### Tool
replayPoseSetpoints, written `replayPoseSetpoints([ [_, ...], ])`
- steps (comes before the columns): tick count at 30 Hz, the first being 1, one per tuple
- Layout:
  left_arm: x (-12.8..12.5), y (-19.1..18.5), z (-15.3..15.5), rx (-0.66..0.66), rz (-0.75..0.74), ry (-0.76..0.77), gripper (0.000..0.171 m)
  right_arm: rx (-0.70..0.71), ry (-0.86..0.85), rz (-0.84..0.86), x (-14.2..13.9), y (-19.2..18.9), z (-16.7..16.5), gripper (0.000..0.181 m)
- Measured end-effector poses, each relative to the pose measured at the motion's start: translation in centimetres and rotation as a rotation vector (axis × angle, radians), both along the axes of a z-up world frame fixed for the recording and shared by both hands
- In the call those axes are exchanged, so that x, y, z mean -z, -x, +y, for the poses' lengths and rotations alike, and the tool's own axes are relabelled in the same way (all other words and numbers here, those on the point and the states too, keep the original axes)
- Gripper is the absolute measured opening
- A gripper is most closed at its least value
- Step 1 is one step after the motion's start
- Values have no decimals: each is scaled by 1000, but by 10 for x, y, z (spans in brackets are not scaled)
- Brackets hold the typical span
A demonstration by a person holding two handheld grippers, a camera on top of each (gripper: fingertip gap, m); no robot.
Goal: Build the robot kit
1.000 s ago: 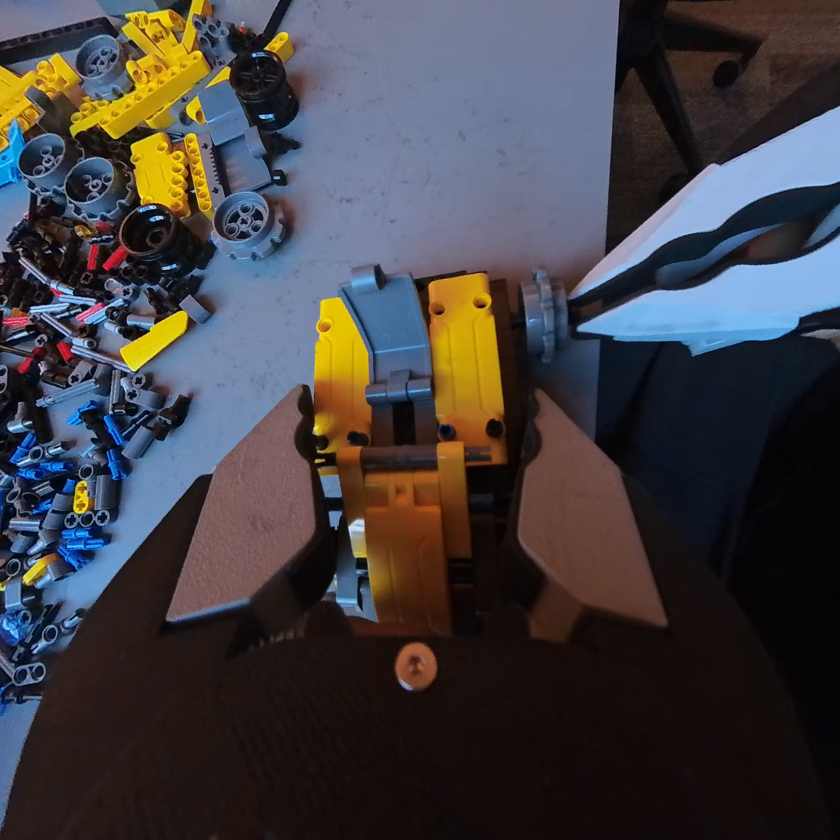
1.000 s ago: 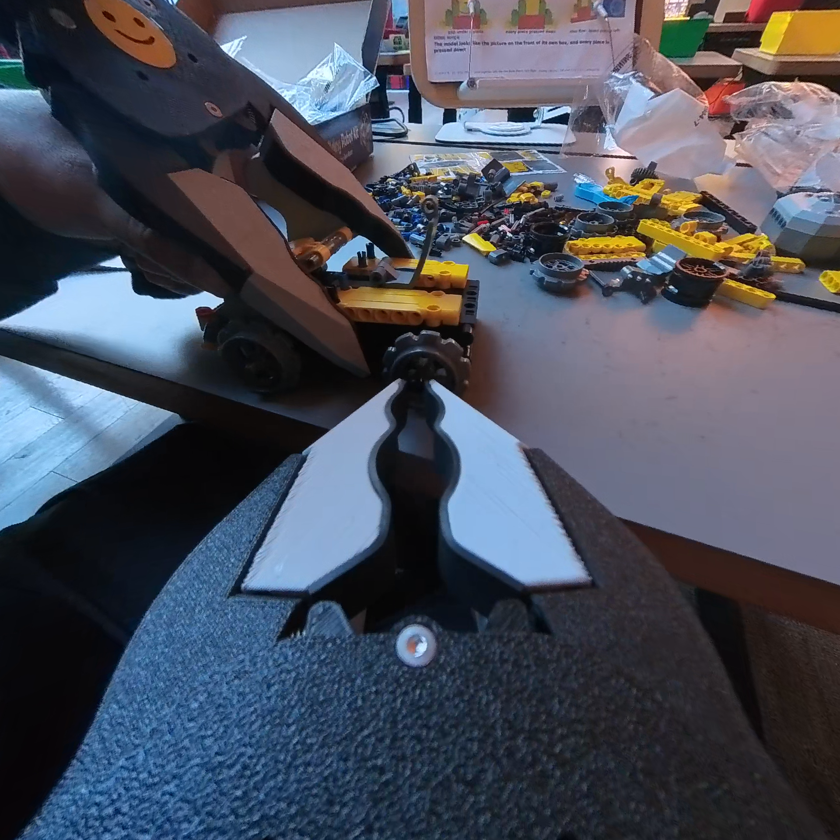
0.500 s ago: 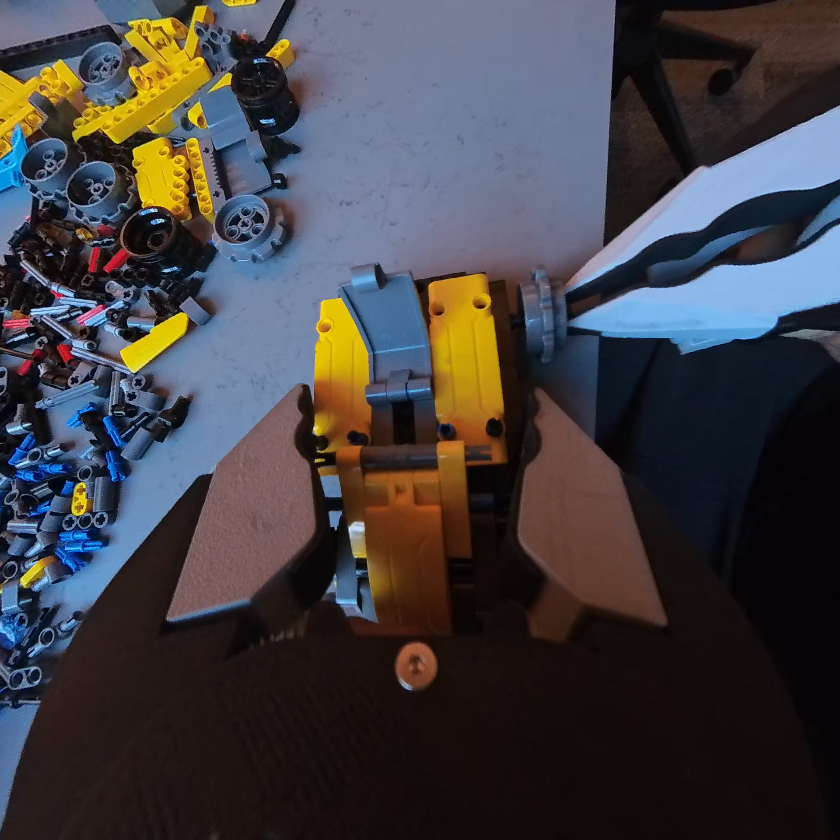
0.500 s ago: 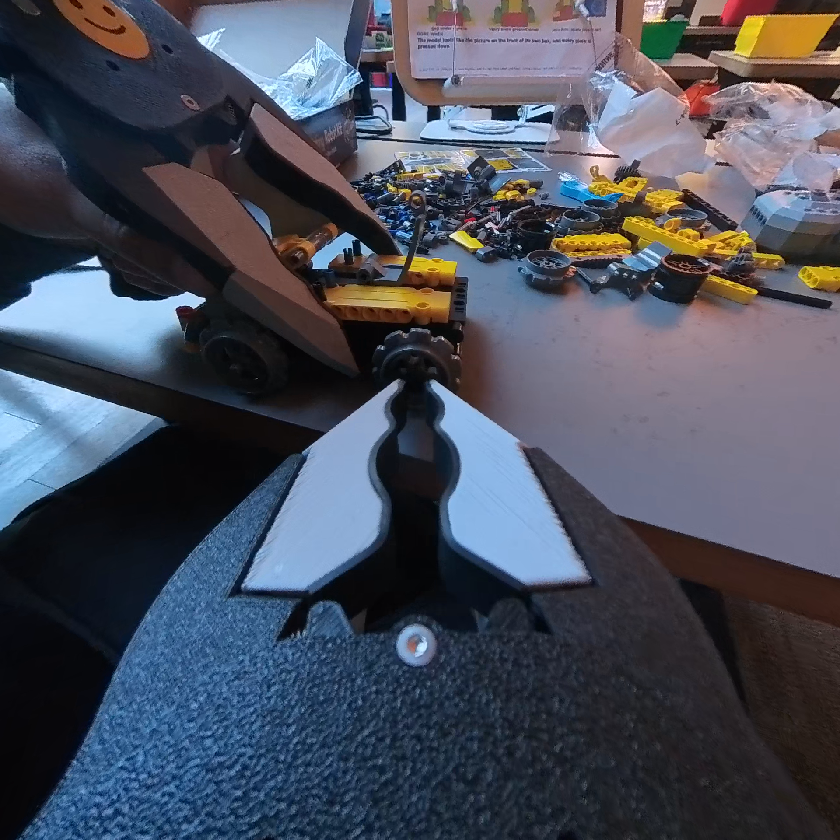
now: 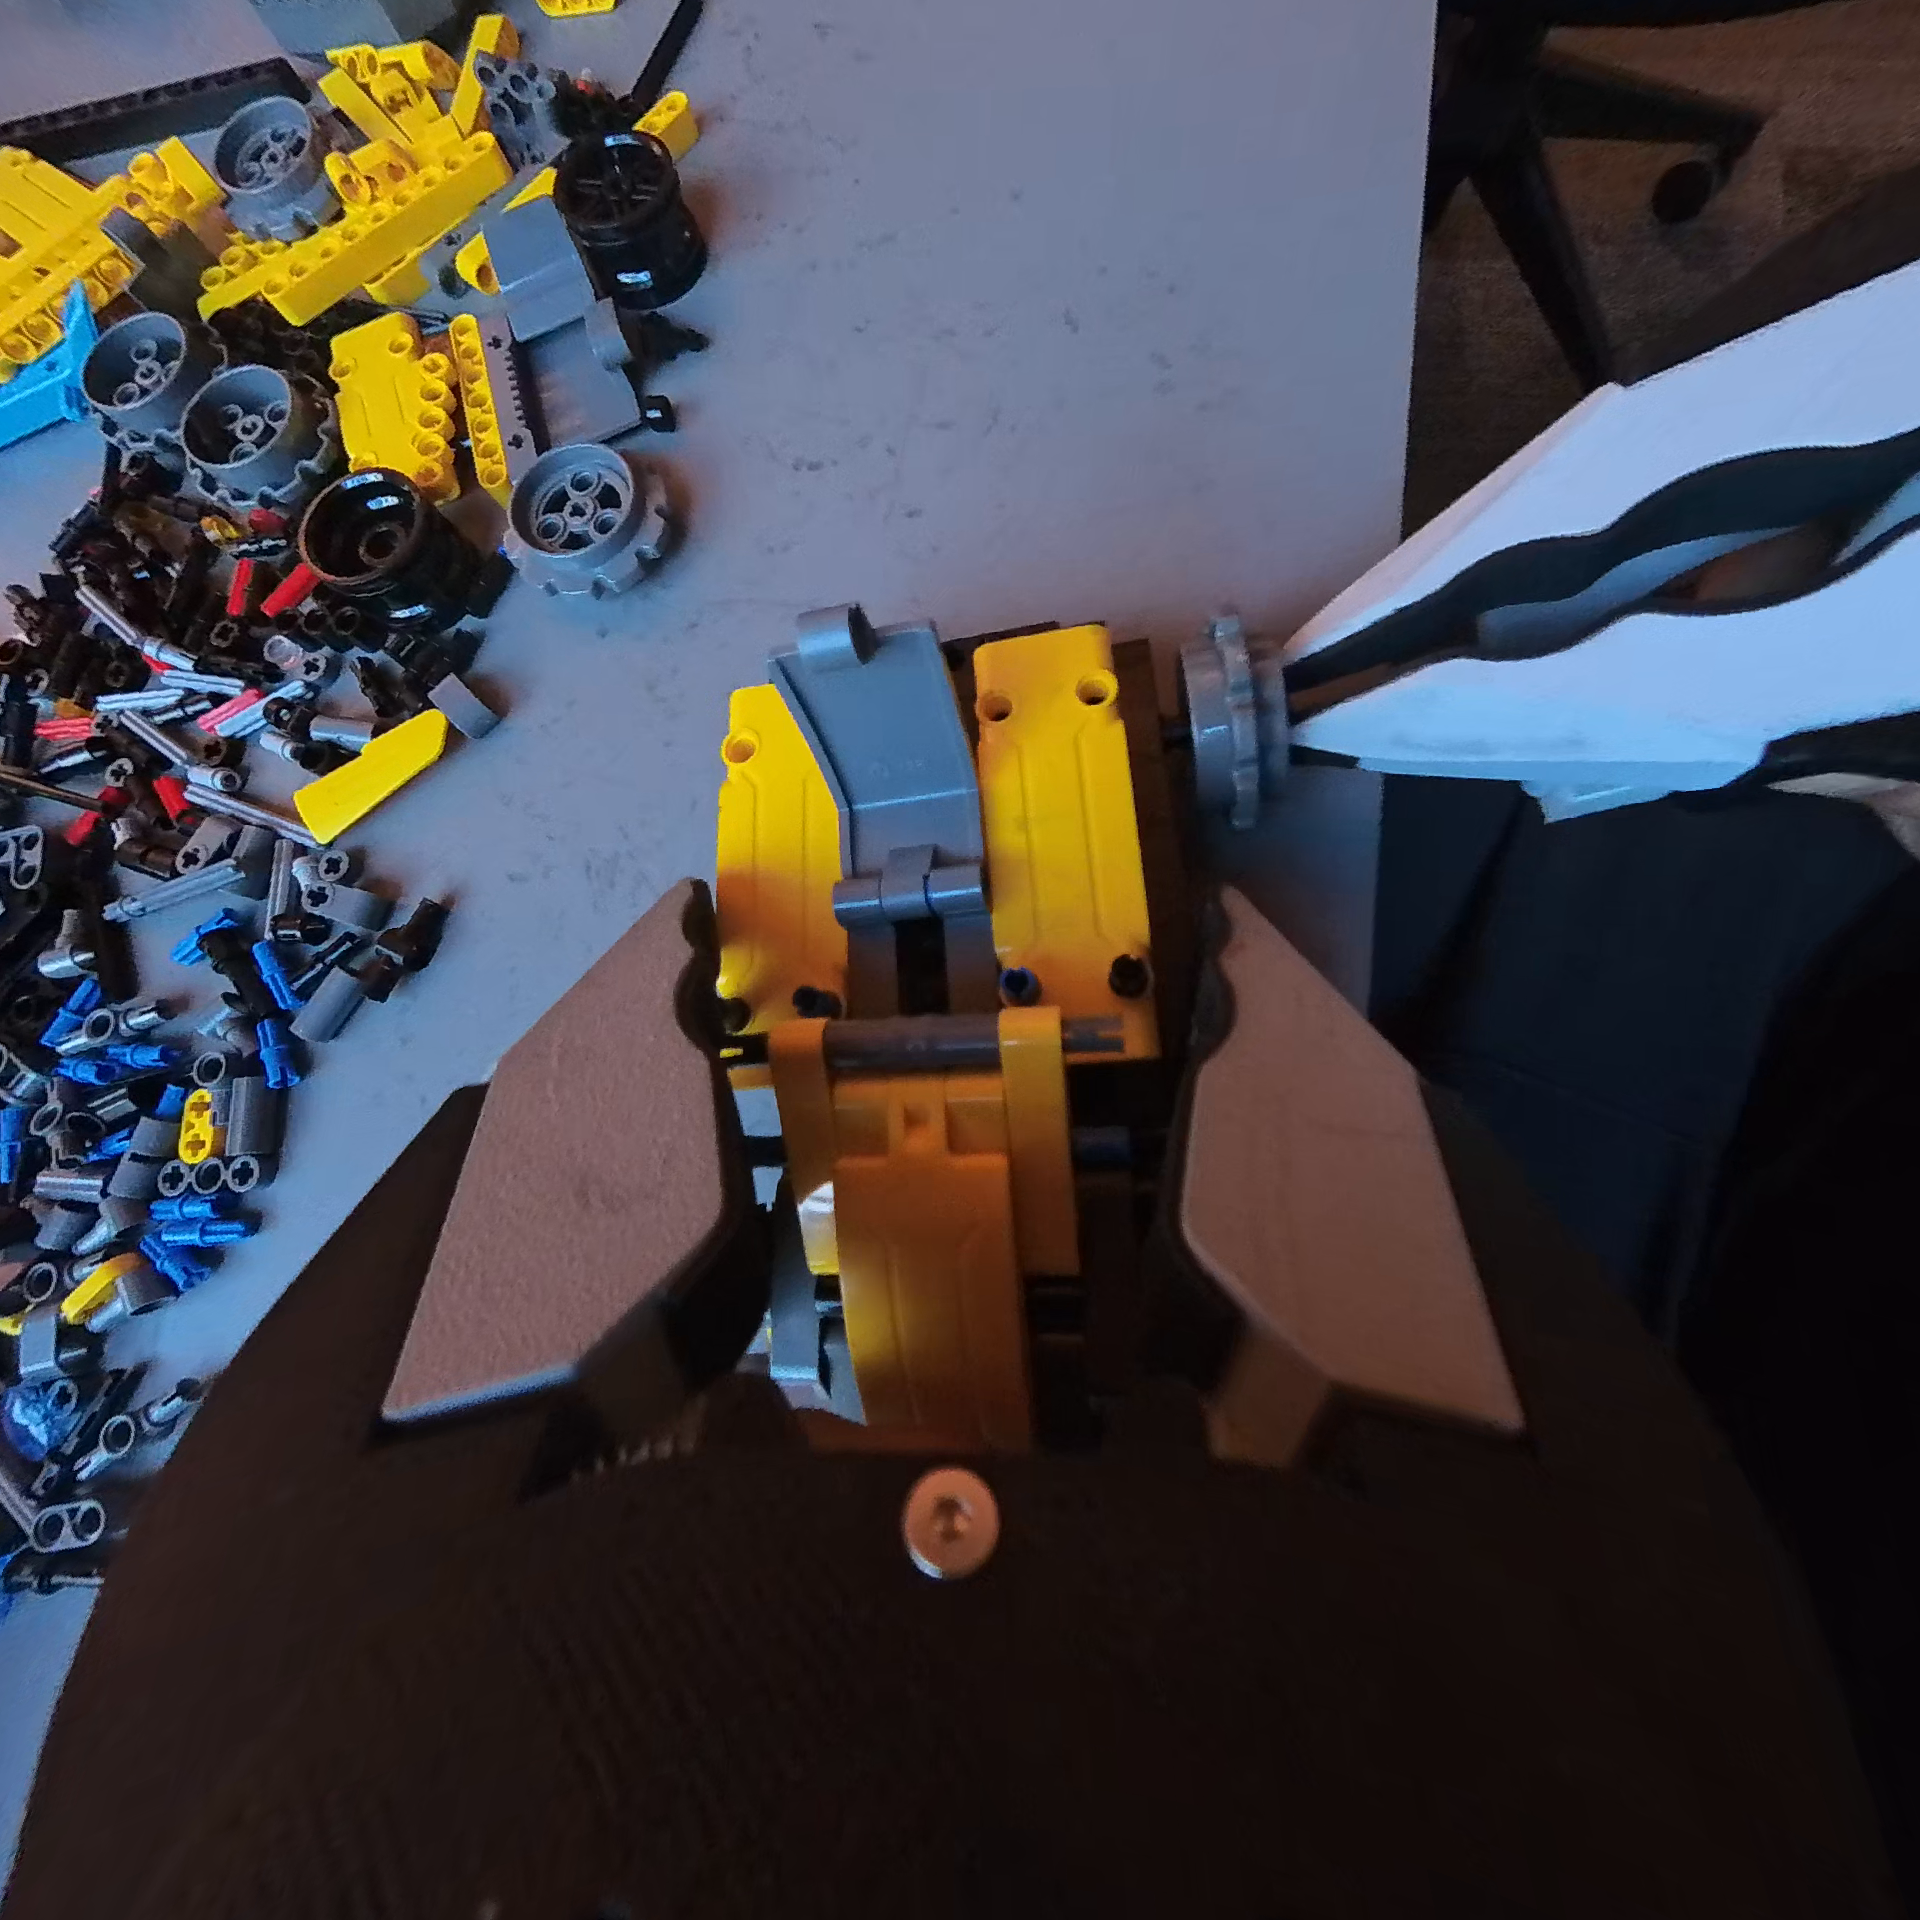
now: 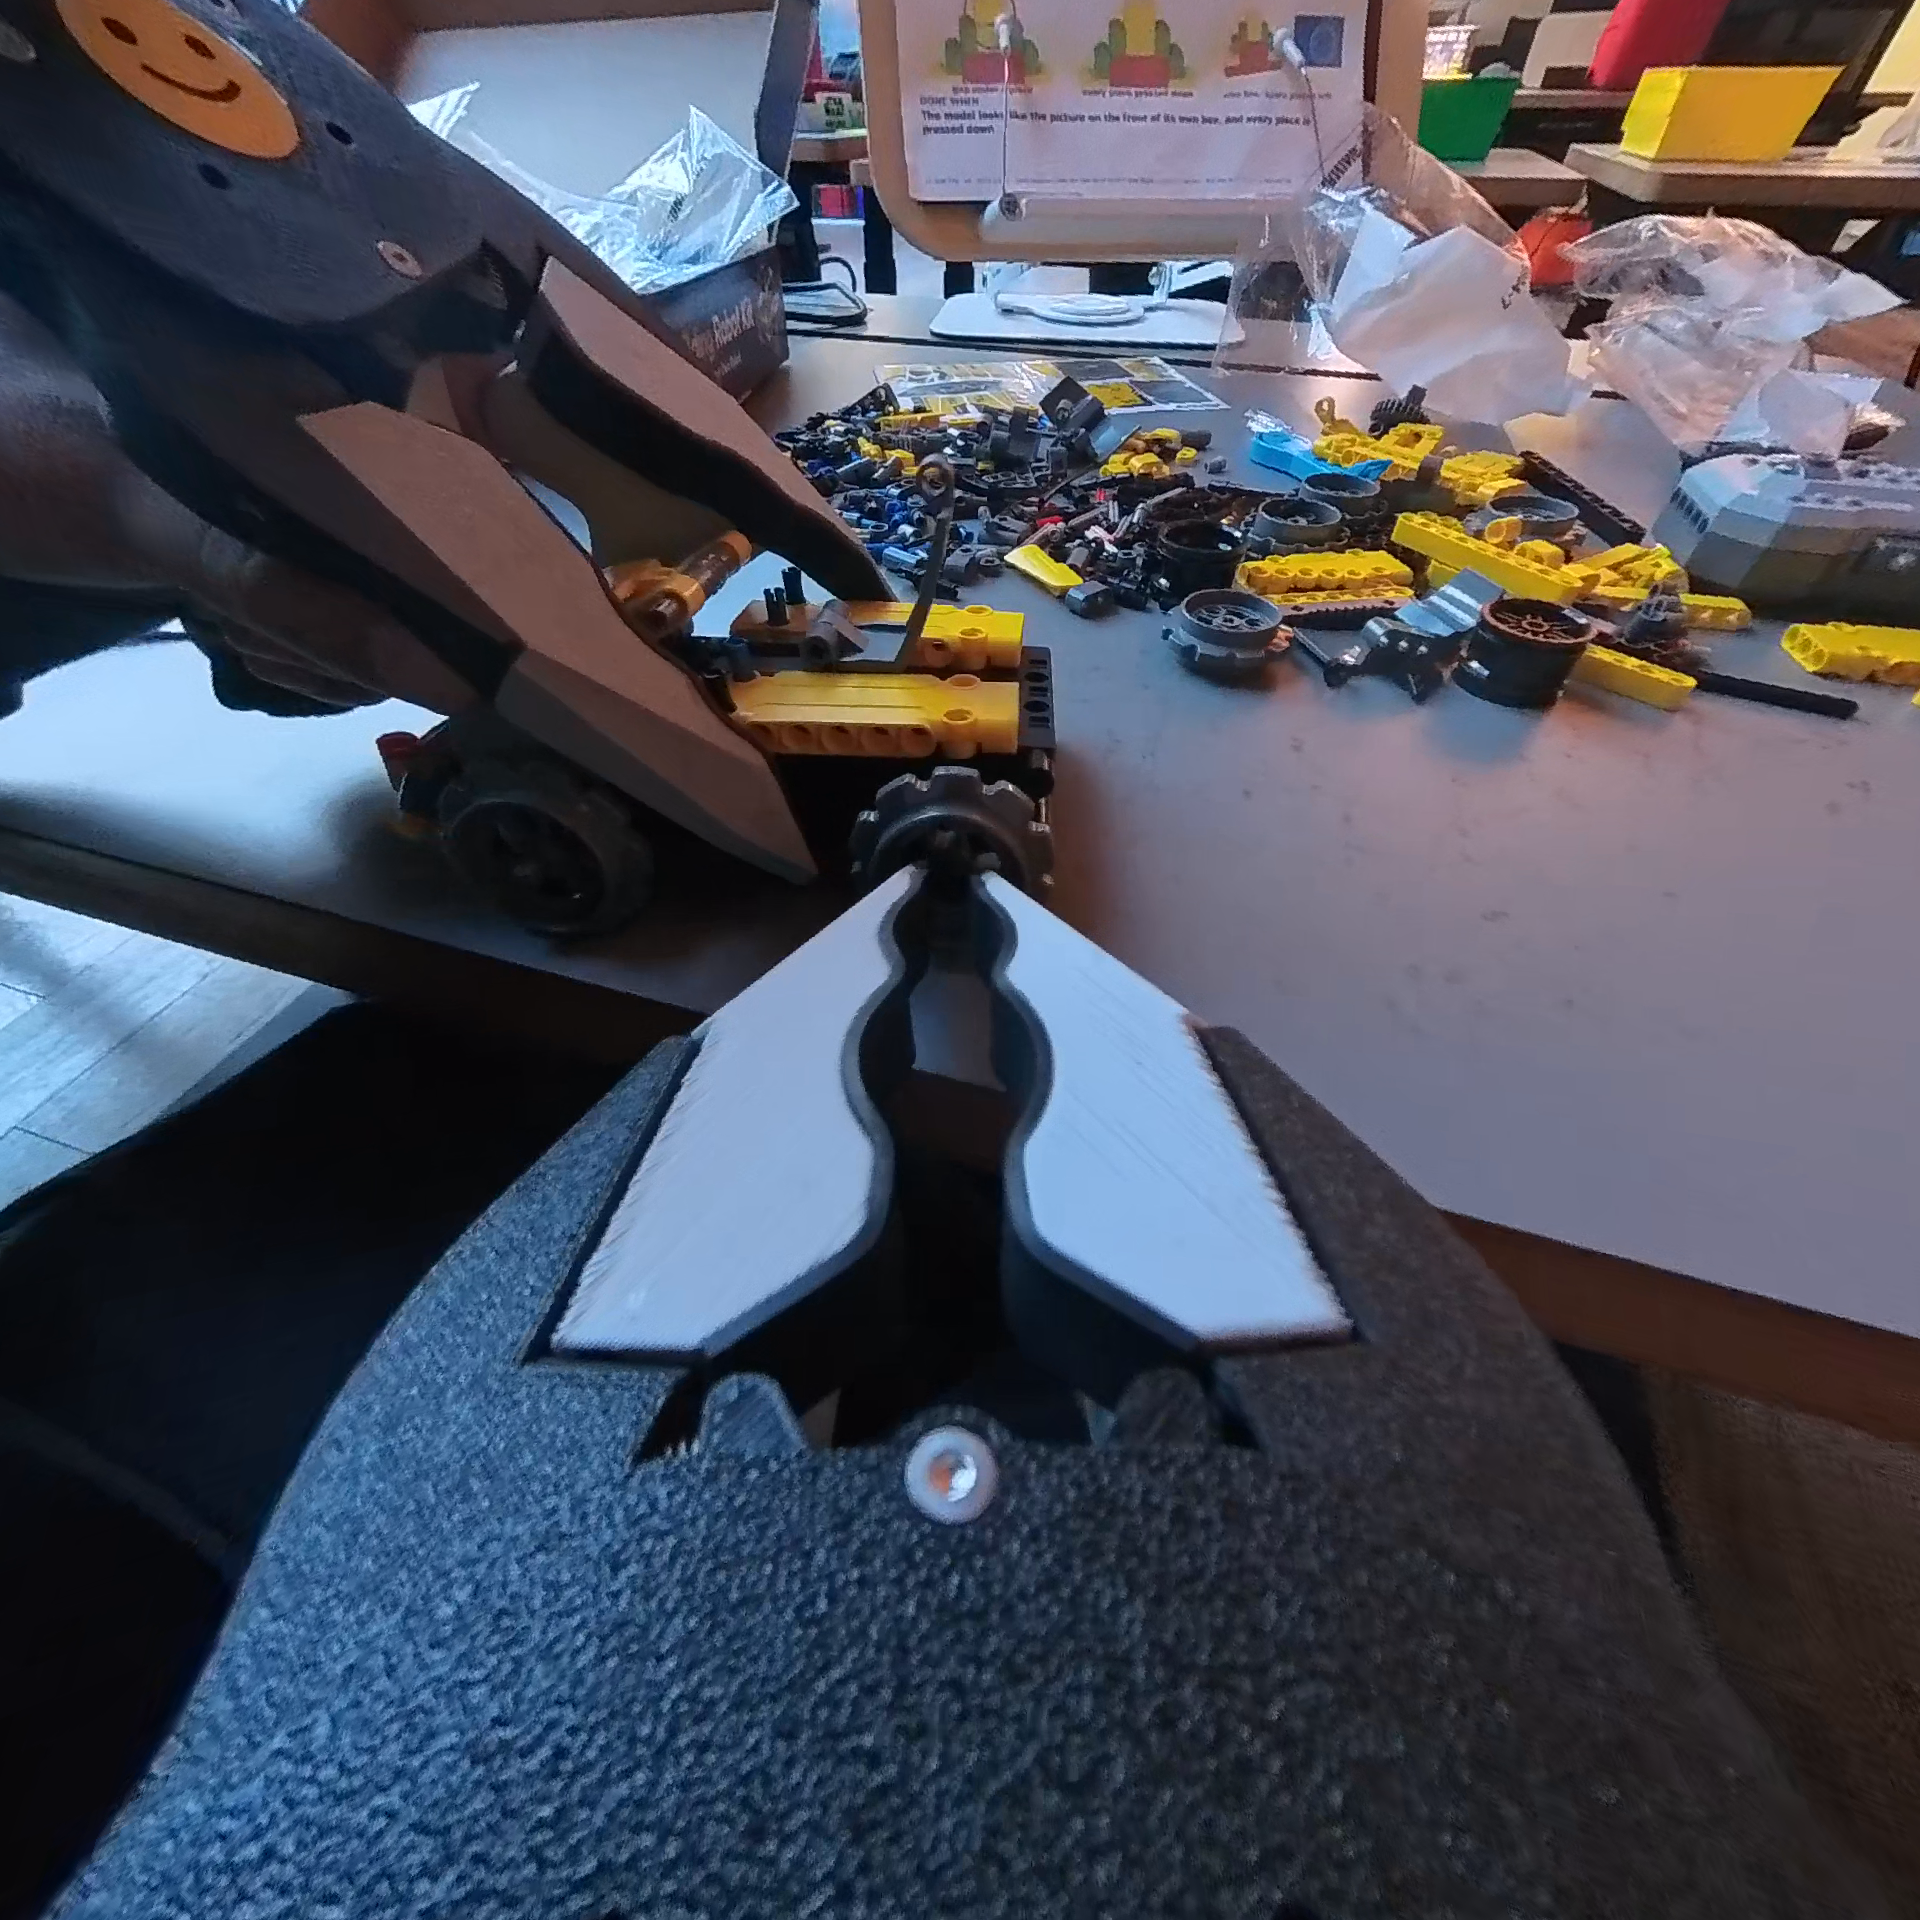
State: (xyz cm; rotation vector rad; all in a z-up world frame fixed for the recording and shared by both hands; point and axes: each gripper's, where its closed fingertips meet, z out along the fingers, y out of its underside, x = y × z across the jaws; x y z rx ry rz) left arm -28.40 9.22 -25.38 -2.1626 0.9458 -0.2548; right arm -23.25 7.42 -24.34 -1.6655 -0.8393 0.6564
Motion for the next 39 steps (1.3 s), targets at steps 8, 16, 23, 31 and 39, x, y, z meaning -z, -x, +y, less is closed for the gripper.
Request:
replayPoseSetpoints([
  [8,0,1,1,-4,0,1,89,-1,8,41,0,2,2,6],
  [16,0,2,3,-28,-1,1,89,-36,193,258,1,4,4,7],
  [23,0,3,2,-20,-2,5,90,-3,-4,29,1,3,3,7],
  [31,-1,3,2,-19,-13,-8,89,-18,22,27,3,3,3,7],
  [39,0,4,5,-44,-4,-6,90,-31,160,165,3,5,9,6],
])
